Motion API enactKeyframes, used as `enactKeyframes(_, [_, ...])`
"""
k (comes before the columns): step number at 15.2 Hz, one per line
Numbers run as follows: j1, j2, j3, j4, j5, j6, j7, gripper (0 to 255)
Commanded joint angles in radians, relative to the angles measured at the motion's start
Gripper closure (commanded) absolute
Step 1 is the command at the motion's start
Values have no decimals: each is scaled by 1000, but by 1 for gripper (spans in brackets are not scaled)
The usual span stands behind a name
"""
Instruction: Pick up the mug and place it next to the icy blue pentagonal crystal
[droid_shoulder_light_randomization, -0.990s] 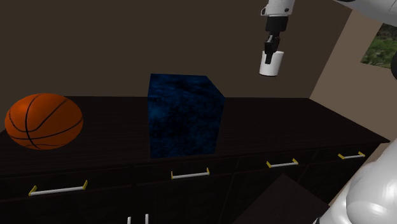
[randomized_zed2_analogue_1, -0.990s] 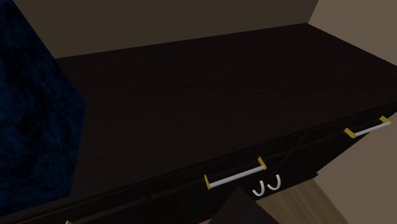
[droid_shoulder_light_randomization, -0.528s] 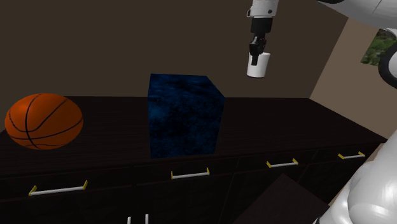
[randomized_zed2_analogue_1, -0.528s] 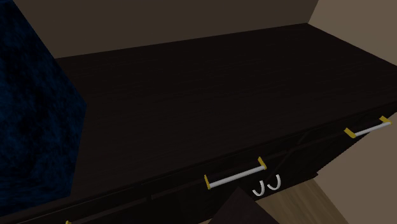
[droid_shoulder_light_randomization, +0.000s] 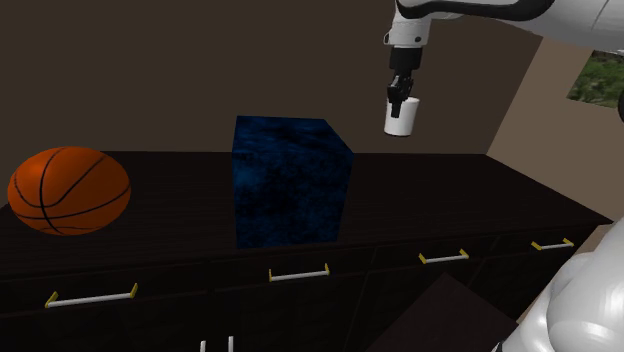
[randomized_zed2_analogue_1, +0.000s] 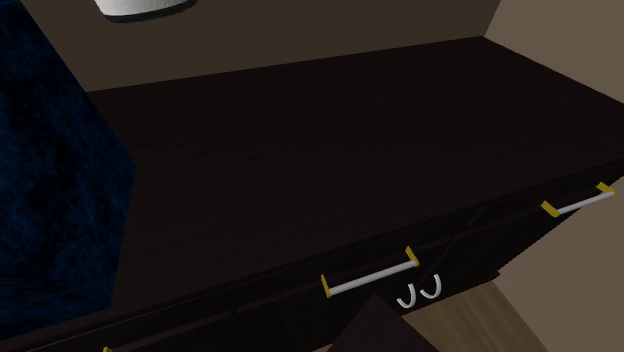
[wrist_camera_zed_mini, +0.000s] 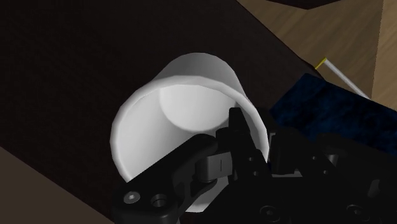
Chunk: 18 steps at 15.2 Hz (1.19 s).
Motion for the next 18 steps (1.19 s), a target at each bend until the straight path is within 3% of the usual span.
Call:
enactKeyframes(1, [0,-10,1,-39,-1,29,4,255])
enactKeyframes(18, [0,-63,0,-331,-9,267,31,255])
